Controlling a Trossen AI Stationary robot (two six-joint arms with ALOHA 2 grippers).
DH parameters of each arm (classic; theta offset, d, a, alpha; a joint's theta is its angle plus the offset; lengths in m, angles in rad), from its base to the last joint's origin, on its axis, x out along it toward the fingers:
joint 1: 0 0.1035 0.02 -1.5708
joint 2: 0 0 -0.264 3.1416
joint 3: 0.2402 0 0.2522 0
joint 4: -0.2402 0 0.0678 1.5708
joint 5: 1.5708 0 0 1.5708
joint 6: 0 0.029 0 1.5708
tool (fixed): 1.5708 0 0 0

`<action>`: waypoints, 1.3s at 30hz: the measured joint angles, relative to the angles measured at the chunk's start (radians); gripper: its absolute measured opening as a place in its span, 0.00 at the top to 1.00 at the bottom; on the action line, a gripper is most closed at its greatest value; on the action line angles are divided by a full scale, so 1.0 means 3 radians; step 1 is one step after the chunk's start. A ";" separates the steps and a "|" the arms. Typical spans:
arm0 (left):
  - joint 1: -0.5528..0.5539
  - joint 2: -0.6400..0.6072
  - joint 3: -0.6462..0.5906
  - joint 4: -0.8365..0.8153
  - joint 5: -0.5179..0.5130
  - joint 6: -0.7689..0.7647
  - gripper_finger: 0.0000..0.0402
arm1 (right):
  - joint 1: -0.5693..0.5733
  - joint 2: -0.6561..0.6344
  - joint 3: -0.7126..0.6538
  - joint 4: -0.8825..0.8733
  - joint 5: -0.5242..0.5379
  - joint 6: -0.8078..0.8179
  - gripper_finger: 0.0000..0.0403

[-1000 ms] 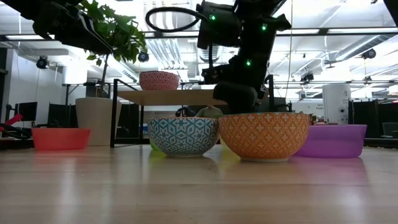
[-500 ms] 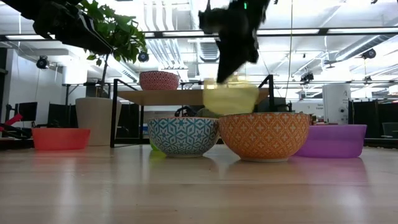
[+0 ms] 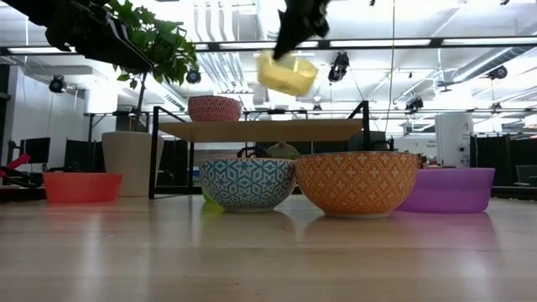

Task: Place and stack bowls onto a shelf
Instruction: Put the yellow bowl on the shelf

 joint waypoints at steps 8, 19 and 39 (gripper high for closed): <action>0.0000 0.0000 0.0000 -0.0001 0.0000 0.0000 0.77 | -0.0552 0.0026 -0.0010 -0.0107 -0.0325 -0.0109 0.98; 0.0000 0.0000 0.0000 -0.0008 0.0000 0.0001 0.77 | -0.0675 0.0097 -0.0016 -0.0085 -0.0382 -0.0148 0.98; 0.0001 0.0000 0.0000 -0.0005 0.0000 0.0001 0.77 | -0.0719 0.0273 -0.0018 -0.0071 -0.0353 -0.0261 0.77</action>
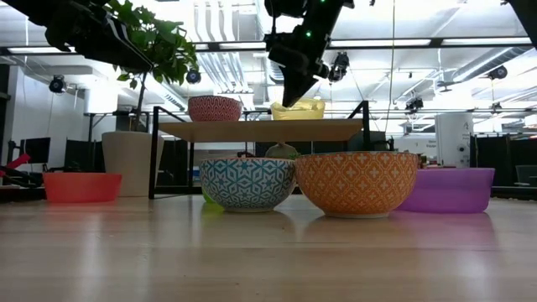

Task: Place and stack bowls onto a shelf
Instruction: Put the yellow bowl on the shelf, then stack the green bowl into the yellow bowl on the shelf

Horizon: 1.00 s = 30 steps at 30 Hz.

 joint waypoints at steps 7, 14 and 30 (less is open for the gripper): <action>0.0000 0.0021 0.0000 0.0006 0.0003 -0.0013 0.77 | 0.0040 -0.0201 0.0107 -0.0009 0.0001 0.0046 0.75; -0.0001 0.0067 0.0000 0.0014 0.0006 -0.0257 0.77 | 0.0444 -0.0335 0.0113 0.0147 -0.0027 0.0213 0.77; -0.0001 0.0100 -0.0033 -0.0047 -0.0029 -0.0873 0.77 | 0.1244 0.0184 0.0111 0.1105 -0.0006 0.0386 0.78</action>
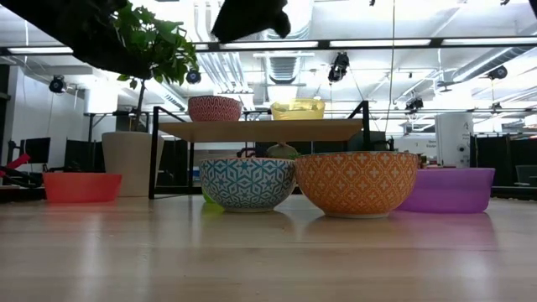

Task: Place and stack bowls onto a shelf
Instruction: Stack the green bowl into the yellow bowl on the shelf

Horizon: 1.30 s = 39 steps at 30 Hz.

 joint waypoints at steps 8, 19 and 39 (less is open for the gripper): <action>0.0000 -0.0051 0.0013 -0.0237 0.0046 -0.0029 0.77 | 0.0032 0.0362 0.0001 0.0383 0.0007 -0.0026 0.70; 0.0000 -0.0069 0.0001 -0.0351 0.0044 -0.0083 0.77 | -0.0106 0.0761 0.0007 0.0476 0.0072 -0.0260 0.69; 0.0000 -0.0069 -0.0009 -0.0277 -0.0139 -0.0002 0.77 | -0.0190 0.1354 0.1800 -0.1045 0.0095 -0.0227 0.69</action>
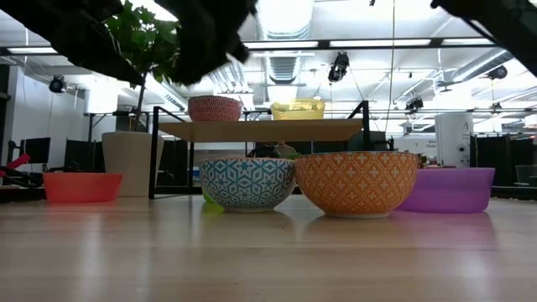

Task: Place and stack bowls onto a shelf
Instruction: Stack the green bowl into the yellow bowl on the shelf

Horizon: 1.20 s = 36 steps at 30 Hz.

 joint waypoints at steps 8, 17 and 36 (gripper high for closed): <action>0.0000 0.0003 -0.0012 -0.0002 0.0001 -0.0001 0.77 | -0.0005 0.0307 0.0011 -0.0275 0.0000 0.0135 0.69; 0.0000 0.0004 -0.0050 -0.0001 0.0001 0.0000 0.77 | -0.0043 0.0502 0.0011 -0.0295 0.0239 0.0311 0.69; 0.0000 0.0003 -0.0047 -0.0005 0.0006 0.0004 0.77 | -0.0176 0.0724 0.0002 -0.0329 0.0179 0.0460 0.79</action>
